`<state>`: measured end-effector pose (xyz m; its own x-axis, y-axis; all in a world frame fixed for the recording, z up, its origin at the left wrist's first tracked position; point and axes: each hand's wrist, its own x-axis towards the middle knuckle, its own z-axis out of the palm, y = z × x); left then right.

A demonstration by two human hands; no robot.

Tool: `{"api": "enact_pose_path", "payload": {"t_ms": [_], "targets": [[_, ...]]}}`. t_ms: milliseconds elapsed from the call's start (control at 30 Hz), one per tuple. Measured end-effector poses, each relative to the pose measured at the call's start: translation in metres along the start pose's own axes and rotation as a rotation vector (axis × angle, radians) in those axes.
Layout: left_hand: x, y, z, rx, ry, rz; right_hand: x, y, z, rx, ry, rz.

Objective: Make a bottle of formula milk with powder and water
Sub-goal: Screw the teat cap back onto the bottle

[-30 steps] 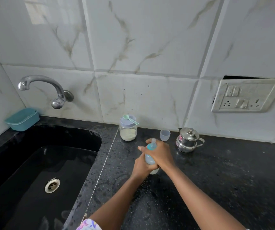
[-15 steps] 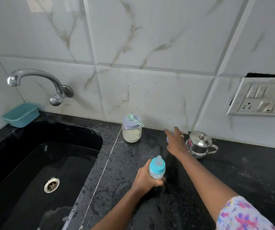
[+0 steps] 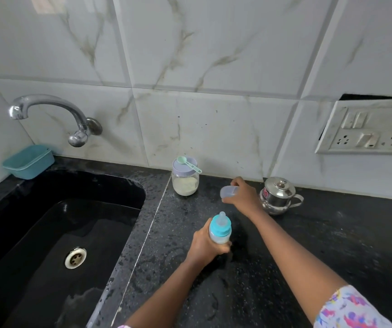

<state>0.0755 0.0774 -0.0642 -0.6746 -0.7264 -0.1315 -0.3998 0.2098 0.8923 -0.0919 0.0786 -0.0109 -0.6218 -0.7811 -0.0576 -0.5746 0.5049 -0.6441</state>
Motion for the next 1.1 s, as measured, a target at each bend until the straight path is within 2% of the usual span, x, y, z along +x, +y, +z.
{"api": "enact_pose_path", "payload": {"t_ms": [67, 167, 233, 500, 700, 867, 1000, 1100], "targets": [[-0.003, -0.001, 0.001, 0.009, 0.011, -0.003, -0.019, -0.012, -0.007, 0.312, -0.016, 0.031], [-0.009, 0.001, -0.001, 0.033, 0.013, -0.008, -0.055, -0.028, -0.014, 0.970, -0.128, 0.111], [-0.013, 0.002, -0.001, 0.046, 0.015, -0.011, -0.078, -0.030, -0.012, 1.132, -0.157, 0.106], [-0.027, 0.003, -0.002, 0.079, 0.042, -0.014, -0.126, -0.016, 0.013, 1.210, -0.180, 0.021], [-0.028, 0.005, -0.003, 0.082, 0.029, -0.009, -0.127, -0.014, 0.020, 1.155, -0.229, -0.028], [-0.028, 0.004, -0.003, 0.108, 0.002, -0.016, -0.122, -0.004, 0.026, 0.953, -0.246, -0.037], [-0.027, 0.007, -0.006, 0.128, 0.000, -0.004, -0.121, 0.005, 0.030, 1.050, -0.207, 0.033], [-0.027, 0.005, -0.005, 0.150, -0.014, -0.004, -0.122, 0.007, 0.027, 0.950, -0.217, -0.007]]}}
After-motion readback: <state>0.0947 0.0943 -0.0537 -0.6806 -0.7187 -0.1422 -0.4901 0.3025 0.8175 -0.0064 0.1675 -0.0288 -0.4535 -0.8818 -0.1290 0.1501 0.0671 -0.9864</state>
